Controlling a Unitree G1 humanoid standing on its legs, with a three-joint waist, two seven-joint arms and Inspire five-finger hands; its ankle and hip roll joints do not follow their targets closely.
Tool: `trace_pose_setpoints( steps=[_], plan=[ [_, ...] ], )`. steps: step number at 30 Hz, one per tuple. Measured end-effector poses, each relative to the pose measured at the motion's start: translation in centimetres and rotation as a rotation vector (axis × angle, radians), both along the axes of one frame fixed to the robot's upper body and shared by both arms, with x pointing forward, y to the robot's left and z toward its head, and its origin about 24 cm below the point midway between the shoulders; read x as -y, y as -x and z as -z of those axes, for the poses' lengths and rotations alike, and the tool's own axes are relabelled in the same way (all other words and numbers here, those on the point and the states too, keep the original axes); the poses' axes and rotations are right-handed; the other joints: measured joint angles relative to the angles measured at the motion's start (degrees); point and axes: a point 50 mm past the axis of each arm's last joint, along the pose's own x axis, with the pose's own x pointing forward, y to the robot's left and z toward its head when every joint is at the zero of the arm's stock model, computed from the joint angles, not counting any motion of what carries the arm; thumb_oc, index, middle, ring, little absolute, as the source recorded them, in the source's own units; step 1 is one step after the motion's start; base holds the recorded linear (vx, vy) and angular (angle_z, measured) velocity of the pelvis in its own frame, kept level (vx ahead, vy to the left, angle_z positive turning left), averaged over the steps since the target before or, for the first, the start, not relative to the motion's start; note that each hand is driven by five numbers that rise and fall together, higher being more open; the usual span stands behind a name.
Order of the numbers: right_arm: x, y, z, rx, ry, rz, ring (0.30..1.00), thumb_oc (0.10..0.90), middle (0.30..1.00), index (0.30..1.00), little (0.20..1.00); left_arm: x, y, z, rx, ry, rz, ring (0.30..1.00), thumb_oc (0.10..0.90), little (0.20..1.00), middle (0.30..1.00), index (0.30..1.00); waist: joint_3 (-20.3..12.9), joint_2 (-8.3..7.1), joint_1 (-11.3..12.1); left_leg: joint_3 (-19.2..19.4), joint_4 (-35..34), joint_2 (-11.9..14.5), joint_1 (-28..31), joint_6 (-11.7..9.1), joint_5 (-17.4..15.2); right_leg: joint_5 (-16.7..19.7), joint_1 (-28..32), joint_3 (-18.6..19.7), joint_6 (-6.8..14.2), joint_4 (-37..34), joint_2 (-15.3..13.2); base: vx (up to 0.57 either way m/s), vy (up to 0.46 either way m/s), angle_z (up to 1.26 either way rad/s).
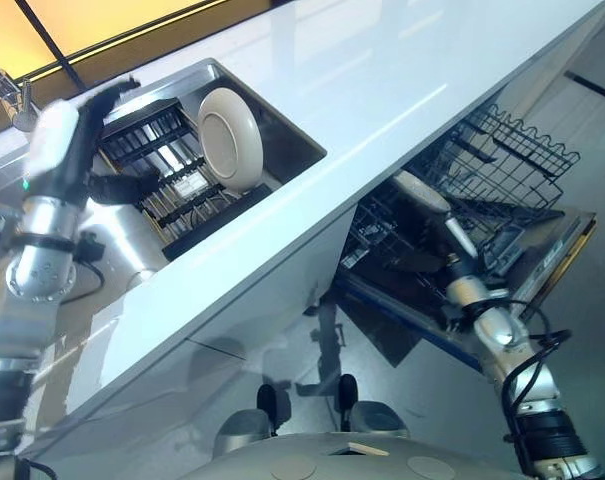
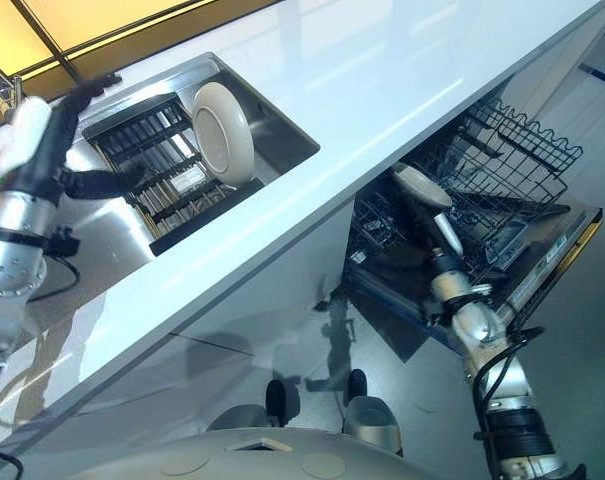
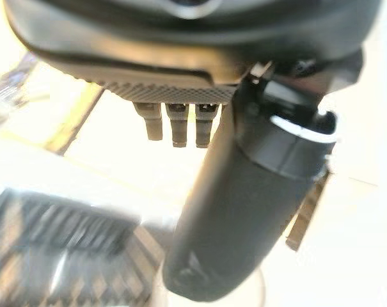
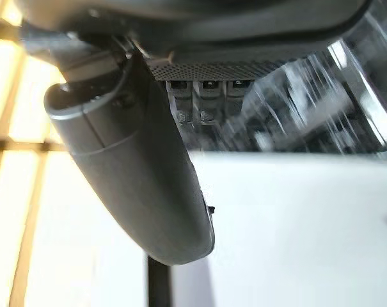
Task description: Pick up plates and place into dishwasher.
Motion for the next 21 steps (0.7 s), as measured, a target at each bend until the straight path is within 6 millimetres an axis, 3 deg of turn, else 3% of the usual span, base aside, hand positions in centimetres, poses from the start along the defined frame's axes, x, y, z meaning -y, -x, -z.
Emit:
trace_pose_setpoints(
  steps=[5,10,14,21],
  plan=[
    [-2.4,0.8,1.4,-0.061,0.014,-0.111,0.900,0.800,0.900,0.900,0.900,0.2,-0.8,-5.1,0.090,-0.136,-0.022,0.900,0.800,0.900,0.900,0.900,-1.00,1.10,-1.37,0.20,0.01,0.01,-0.18,0.00,0.01,0.11,-0.17,0.07,0.10,-0.13,0.01,0.00,0.000,0.00],
    [-3.6,1.3,2.2,-0.094,0.018,-0.153,0.900,0.800,0.900,0.900,0.900,2.1,-2.7,-7.8,0.058,-0.333,-0.005,0.900,0.800,0.900,0.900,0.900,-1.99,1.94,-2.39,0.79,0.00,0.02,0.01,0.00,0.01,0.11,-0.15,0.25,0.11,-0.08,0.04,0.00,-0.001,-0.02],
    [-4.8,2.1,3.1,-0.139,0.040,-0.235,0.900,0.800,0.900,0.900,0.900,3.7,-4.9,-8.1,-0.024,-0.497,0.000,0.900,0.800,0.900,0.900,0.900,-3.18,3.32,-3.99,1.46,0.00,-0.01,0.04,-0.01,0.00,0.11,-0.31,0.80,0.11,-0.07,0.06,0.00,-0.018,-0.06],
    [-4.7,2.1,3.2,-0.151,0.069,-0.245,0.900,0.800,0.900,0.900,0.900,6.1,-6.9,-5.6,-0.137,-0.783,0.060,0.900,0.800,0.900,0.900,0.900,-3.78,4.26,-6.69,3.05,0.00,0.27,-0.13,-0.10,-0.07,0.32,-1.51,2.30,-0.10,0.36,0.49,0.02,-0.032,-0.13]
  ],
)
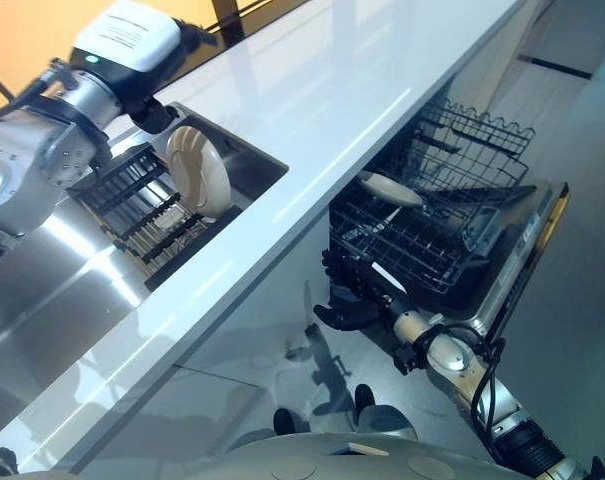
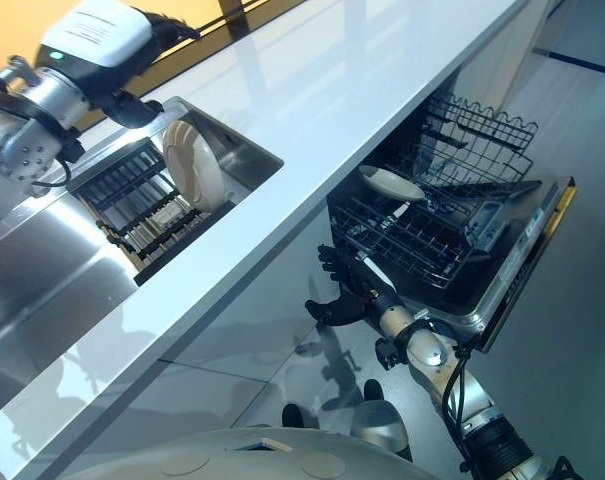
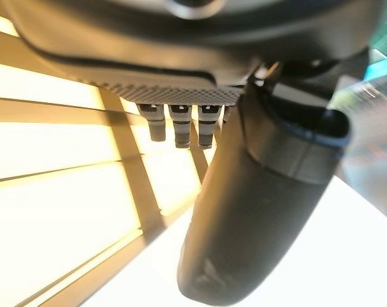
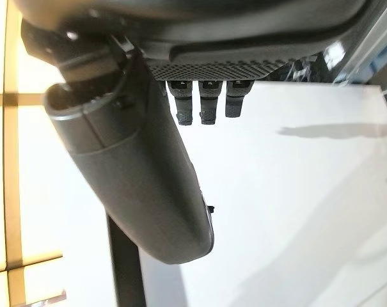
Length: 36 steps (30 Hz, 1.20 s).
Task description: Pick up plates and place into dishwasher.
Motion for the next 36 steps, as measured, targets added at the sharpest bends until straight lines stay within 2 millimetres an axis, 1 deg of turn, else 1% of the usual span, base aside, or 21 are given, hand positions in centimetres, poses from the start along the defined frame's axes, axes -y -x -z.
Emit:
trace_pose_setpoints(
  steps=[5,7,8,12,16,20,25,29,35,36],
  plan=[
    [0.4,-0.3,-0.1,0.010,0.026,0.005,0.900,0.800,0.900,0.900,0.900,0.4,-0.4,2.5,-0.120,-0.187,-0.007,0.900,0.800,0.900,0.900,0.900,0.00,0.00,-1.42,1.10,0.00,0.24,0.11,-0.16,-0.12,0.02,-0.75,1.08,-0.03,0.50,0.33,0.03,-0.030,-0.12],
    [0.4,-0.3,-0.1,0.005,0.022,0.012,0.900,0.800,0.900,0.900,0.900,0.3,-0.5,3.2,-0.147,-0.245,-0.020,0.900,0.800,0.900,0.900,0.900,0.00,0.01,-1.58,1.29,0.00,0.32,0.21,-0.23,-0.17,0.02,-0.75,1.23,-0.03,0.52,0.42,0.03,-0.028,-0.07],
    [0.4,-0.2,0.0,0.000,0.012,0.021,0.900,0.800,0.900,0.900,0.900,0.4,-0.6,3.8,-0.177,-0.301,-0.031,0.900,0.800,0.900,0.900,0.900,0.01,0.01,-1.77,1.46,0.00,0.37,0.31,-0.26,-0.19,0.04,-0.76,1.41,-0.07,0.53,0.50,0.02,-0.023,-0.08],
    [0.2,-0.2,0.0,-0.006,0.000,0.024,0.900,0.800,0.900,0.900,0.900,0.5,-0.9,5.0,-0.248,-0.381,-0.066,0.900,0.800,0.900,0.900,0.900,0.02,0.03,-1.96,1.75,0.00,0.40,0.66,-0.39,-0.36,0.04,-0.78,2.06,-0.07,0.66,0.62,0.01,-0.021,-0.08],
    [0.2,-0.2,0.1,-0.005,0.002,0.033,0.900,0.800,0.900,0.900,0.900,-0.1,-1.1,5.6,-0.312,-0.442,-0.124,0.900,0.800,0.900,0.900,0.900,0.07,0.12,-2.44,2.60,0.00,0.48,0.67,-0.44,-0.45,0.06,-1.24,2.66,-0.08,0.90,0.79,0.01,-0.019,-0.09],
    [0.2,-0.2,0.1,-0.004,0.004,0.039,0.900,0.800,0.900,0.900,0.900,-1.2,-1.2,6.2,-0.395,-0.478,-0.197,0.900,0.800,0.900,0.900,0.900,0.10,0.19,-2.54,3.58,0.00,0.63,0.61,-0.47,-0.59,0.09,-2.17,3.94,-0.13,1.48,1.11,0.01,-0.005,-0.16],
    [0.2,-0.2,0.1,-0.005,0.004,0.037,0.900,0.800,0.900,0.900,0.900,-1.2,-1.3,6.6,-0.430,-0.517,-0.224,0.900,0.800,0.900,0.900,0.900,0.31,0.56,-2.51,3.91,-0.01,0.65,0.55,-0.47,-0.61,0.09,-2.34,4.07,-0.14,1.51,1.15,0.00,0.000,-0.03],
    [0.3,-0.2,0.1,-0.005,0.005,0.037,0.900,0.800,0.900,0.900,0.900,-1.8,-1.4,7.0,-0.475,-0.536,-0.264,0.900,0.800,0.900,0.900,0.900,0.63,1.15,-2.51,3.89,-0.01,0.65,0.50,-0.49,-0.63,0.09,-2.41,4.08,-0.13,1.50,1.17,0.00,0.000,0.00],
    [0.4,-0.2,0.1,-0.005,0.012,0.040,0.900,0.800,0.900,0.900,0.900,-2.1,-1.5,7.2,-0.502,-0.535,-0.291,0.900,0.800,0.900,0.900,0.900,0.73,1.34,-2.55,3.94,-0.01,0.64,0.49,-0.49,-0.78,0.09,-2.58,4.35,-0.13,1.52,1.23,0.00,-0.003,-0.02],
    [0.4,-0.2,0.1,-0.004,0.013,0.041,0.900,0.800,0.900,0.900,0.900,-2.2,-1.6,7.3,-0.512,-0.533,-0.297,0.829,0.718,0.818,0.829,0.829,0.76,1.40,-2.57,3.99,-0.01,0.64,0.49,-0.49,-0.79,0.09,-2.62,4.42,-0.13,1.52,1.25,-0.01,-0.003,-0.03]
  ],
)
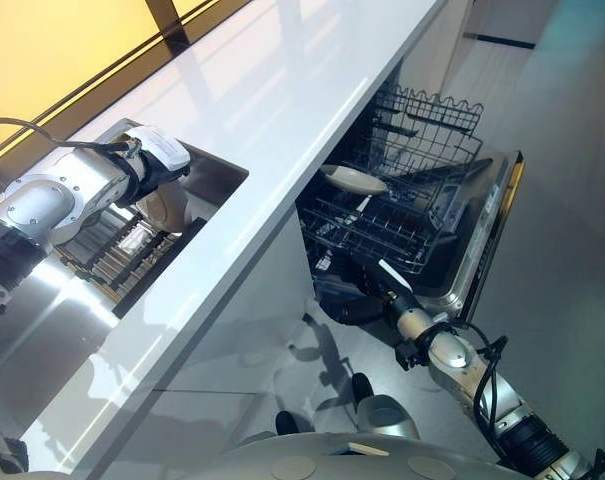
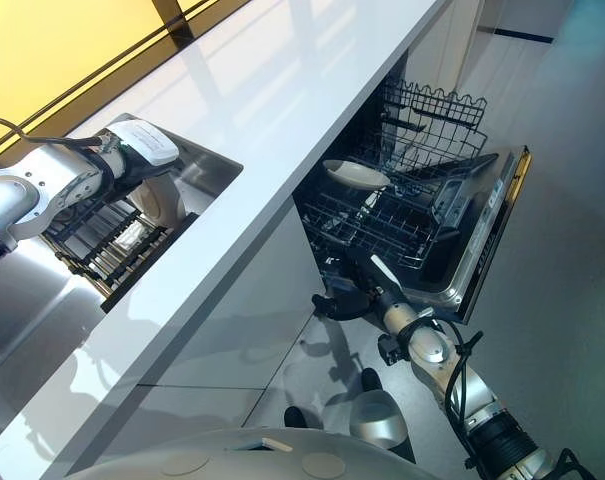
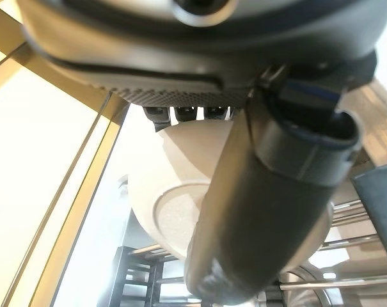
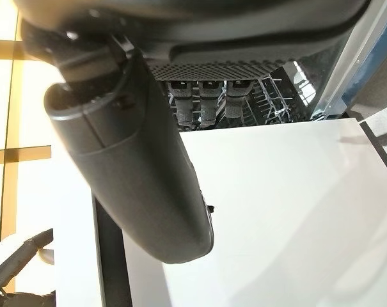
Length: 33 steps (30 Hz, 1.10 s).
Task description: Pick up plates and place into dishwasher.
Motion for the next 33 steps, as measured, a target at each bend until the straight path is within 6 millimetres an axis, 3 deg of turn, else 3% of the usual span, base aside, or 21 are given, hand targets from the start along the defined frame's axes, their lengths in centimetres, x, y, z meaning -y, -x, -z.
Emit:
trace_pose_setpoints(
  steps=[1,3,9,17,25,30,33],
  plan=[
    [0.1,0.0,0.0,0.000,0.003,0.004,0.900,0.800,0.900,0.900,0.900,0.0,-0.1,0.2,-0.012,0.001,-0.012,0.556,0.399,0.499,0.556,0.556,0.04,0.07,0.01,0.02,0.00,0.00,0.00,0.00,-0.02,0.00,-0.02,0.06,0.00,0.00,0.02,0.00,0.000,0.00],
    [0.3,0.0,0.0,0.003,0.012,0.013,0.900,0.800,0.900,0.900,0.900,-0.2,-0.3,0.7,-0.038,0.005,-0.038,0.300,0.100,0.200,0.300,0.300,0.20,0.28,0.03,0.08,0.00,0.00,-0.01,0.01,-0.08,0.00,-0.06,0.15,-0.01,-0.01,0.05,0.00,0.000,0.00],
    [0.8,0.0,-0.1,0.002,0.033,0.011,0.900,0.800,0.900,0.900,0.900,-1.5,-0.4,1.2,-0.055,0.001,-0.100,0.300,0.100,0.200,0.300,0.300,0.35,0.40,-0.10,0.39,-0.01,-0.01,-0.31,0.01,-0.33,0.02,-0.71,0.88,-0.02,0.03,0.17,-0.02,0.007,-0.06],
    [0.7,0.0,-0.1,0.002,0.030,0.005,0.900,0.800,0.900,0.900,0.900,-1.4,-0.7,0.7,0.046,-0.076,-0.034,0.300,0.100,0.200,0.300,0.300,0.91,0.25,0.05,0.26,0.00,0.02,-0.69,0.01,-0.34,0.13,-0.97,0.68,-0.15,0.03,0.17,0.00,0.000,0.00],
    [0.7,-0.1,-0.2,0.017,0.027,0.011,0.900,0.800,0.900,0.900,0.900,-1.2,-1.0,0.0,0.161,-0.043,0.008,0.300,0.100,0.200,0.300,0.300,0.96,0.18,0.06,-0.04,-0.02,0.06,-0.73,0.01,-0.35,0.13,-0.81,0.37,-0.15,0.01,0.17,-0.02,-0.002,0.01],
    [0.9,-0.5,-1.2,0.081,0.014,0.039,0.900,0.800,0.900,0.900,0.900,-1.1,-1.0,-0.5,0.234,0.032,0.045,0.300,0.100,0.200,0.300,0.300,1.07,0.01,0.91,-0.35,-0.01,0.11,-0.74,0.00,-0.34,0.13,-0.51,-0.38,-0.15,-0.11,0.10,-0.04,-0.004,0.05],
    [1.3,-1.2,-2.7,0.154,0.004,0.079,0.900,0.800,0.900,0.900,0.900,-1.5,-0.6,-1.4,0.298,0.116,0.062,0.300,0.100,0.200,0.300,0.300,1.36,-0.43,2.12,-0.58,-0.01,0.12,-0.66,-0.01,-0.33,0.13,-0.27,-0.60,-0.16,-0.21,0.10,-0.02,0.015,0.04]
  ],
)
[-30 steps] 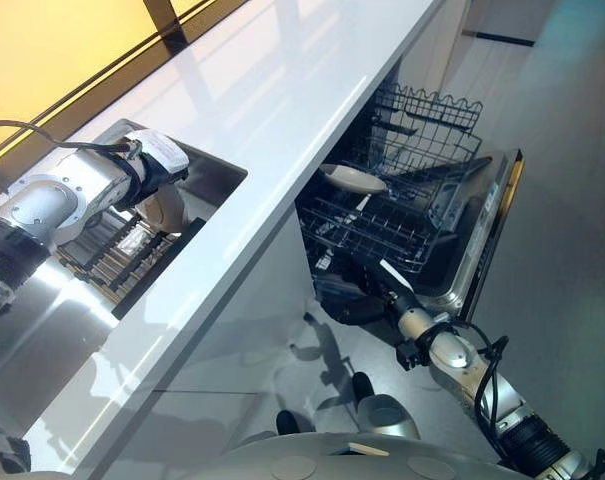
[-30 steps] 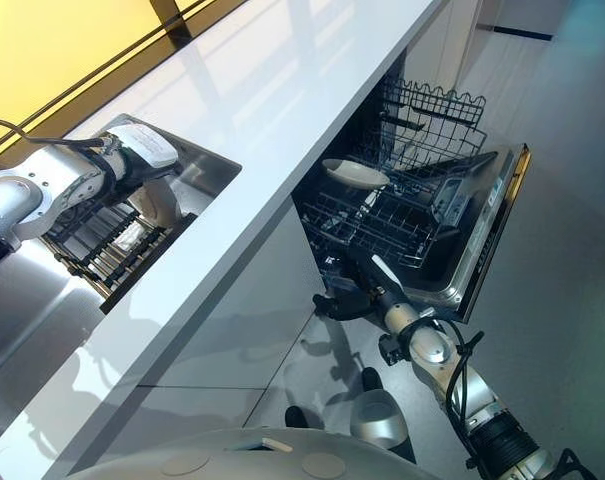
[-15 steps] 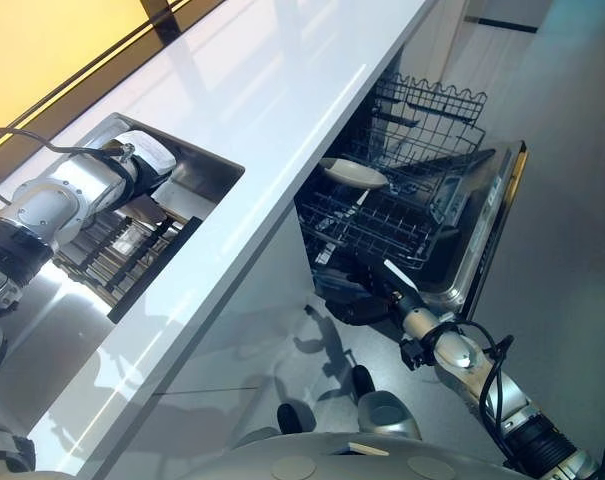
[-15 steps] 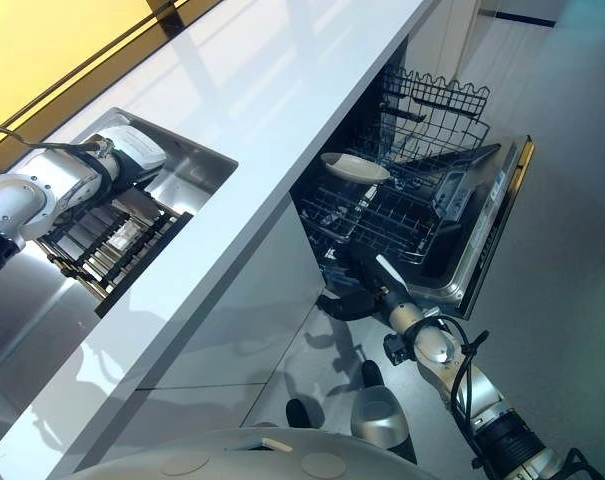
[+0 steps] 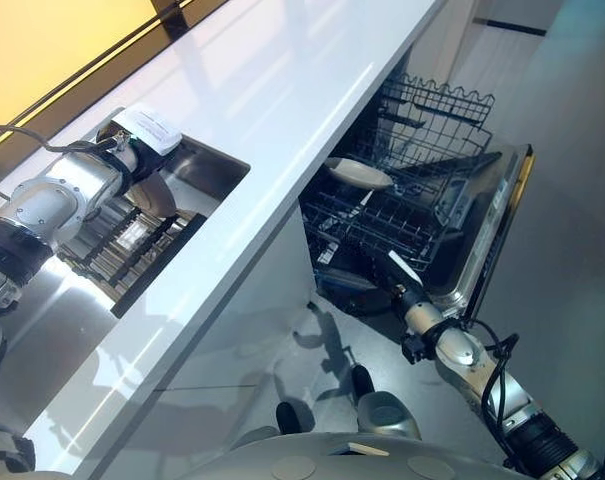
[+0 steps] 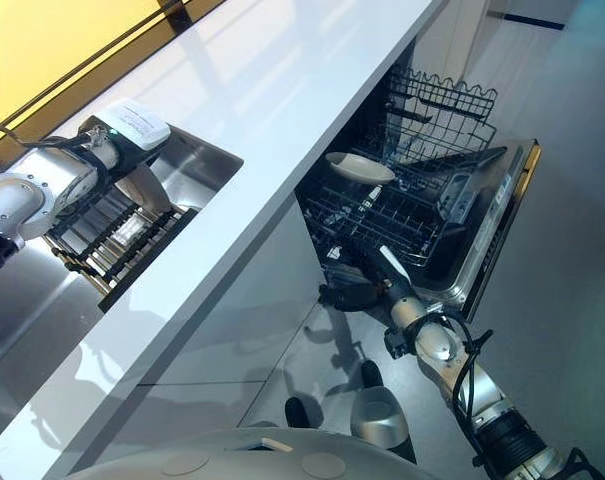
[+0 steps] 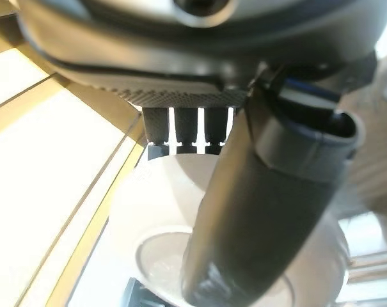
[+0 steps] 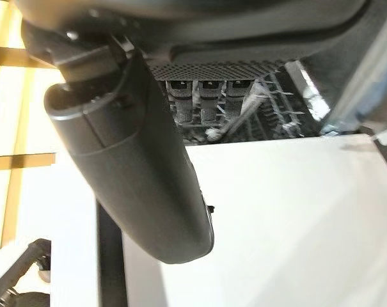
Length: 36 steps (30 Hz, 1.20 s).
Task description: Pick up plates and place into dishwasher.
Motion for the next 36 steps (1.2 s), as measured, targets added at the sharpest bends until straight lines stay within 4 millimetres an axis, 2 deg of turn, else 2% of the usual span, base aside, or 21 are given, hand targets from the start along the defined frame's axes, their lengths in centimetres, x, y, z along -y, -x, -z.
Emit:
trace_pose_setpoints(
  steps=[3,7,14,19,24,27,31,36],
  plan=[
    [0.9,-0.9,-2.3,0.103,-0.011,0.044,0.900,0.800,0.900,0.900,0.900,-1.5,1.3,-1.5,0.117,0.131,0.008,0.300,0.100,0.200,0.300,0.300,0.61,-0.92,1.35,-0.48,0.00,0.02,0.20,0.00,0.00,-0.01,0.40,-0.23,-0.01,-0.13,-0.03,-0.03,0.031,0.05],
    [2.5,-1.9,-4.7,0.214,-0.012,0.111,0.900,0.800,0.900,0.900,0.900,-3.0,3.0,-2.2,0.232,0.295,-0.001,0.300,0.100,0.200,0.300,0.300,0.81,-1.28,3.54,-0.91,0.00,-0.01,0.34,0.00,0.00,-0.01,0.81,-0.67,-0.01,-0.29,-0.12,-0.03,0.036,0.06],
    [4.7,-2.2,-6.9,0.306,0.006,0.187,0.900,0.800,0.900,0.900,0.900,-6.2,7.4,-2.7,0.377,0.465,-0.054,0.300,0.100,0.200,0.300,0.300,0.86,-1.59,5.89,-2.86,-0.03,0.00,1.16,-0.12,-0.11,-0.06,3.27,-2.59,-0.01,-1.90,-0.32,-0.02,0.031,0.13],
    [5.4,-2.3,-8.1,0.361,0.041,0.195,0.900,0.800,0.900,0.900,0.900,-6.6,8.7,-3.3,0.432,0.489,-0.043,0.300,0.100,0.200,0.300,0.300,0.72,-1.86,7.99,-3.72,0.00,-0.07,1.13,-0.08,0.09,-0.12,3.63,-3.32,0.06,-1.91,-0.48,-0.03,0.017,0.10],
    [4.9,-2.8,-9.3,0.439,0.056,0.169,0.900,0.800,0.900,0.900,0.900,-5.3,8.8,-3.3,0.459,0.531,0.052,0.300,0.100,0.200,0.300,0.300,0.46,-2.34,8.59,-4.87,-0.01,-0.28,1.07,0.06,0.39,-0.17,4.16,-4.53,0.12,-1.92,-0.87,-0.01,0.010,0.11],
    [4.5,-3.0,-10.2,0.503,0.094,0.146,0.900,0.800,0.900,0.900,0.900,-3.3,8.9,-3.2,0.482,0.642,0.159,0.300,0.100,0.200,0.300,0.300,0.24,-2.63,8.96,-5.19,0.00,-0.40,1.01,0.12,0.49,-0.21,4.28,-4.81,0.18,-1.91,-1.00,0.03,0.004,0.08],
    [2.5,-3.7,-12.2,0.642,0.255,0.054,0.900,0.800,0.900,0.900,0.900,0.4,9.3,-3.4,0.479,0.801,0.347,0.300,0.100,0.200,0.300,0.300,-0.08,-3.15,9.08,-5.62,-0.02,-0.37,0.83,0.09,0.65,-0.22,4.46,-5.29,0.20,-1.92,-1.04,-0.01,-0.005,0.06],
    [-0.2,-3.9,-14.8,0.782,0.354,-0.088,0.900,0.800,0.900,0.900,0.900,3.3,9.2,-4.4,0.503,0.938,0.493,0.300,0.100,0.200,0.300,0.300,-0.17,-3.23,9.01,-6.04,0.00,-0.31,0.87,0.03,0.82,-0.22,4.85,-6.17,0.20,-1.91,-1.04,-0.01,-0.008,0.07]
  ],
)
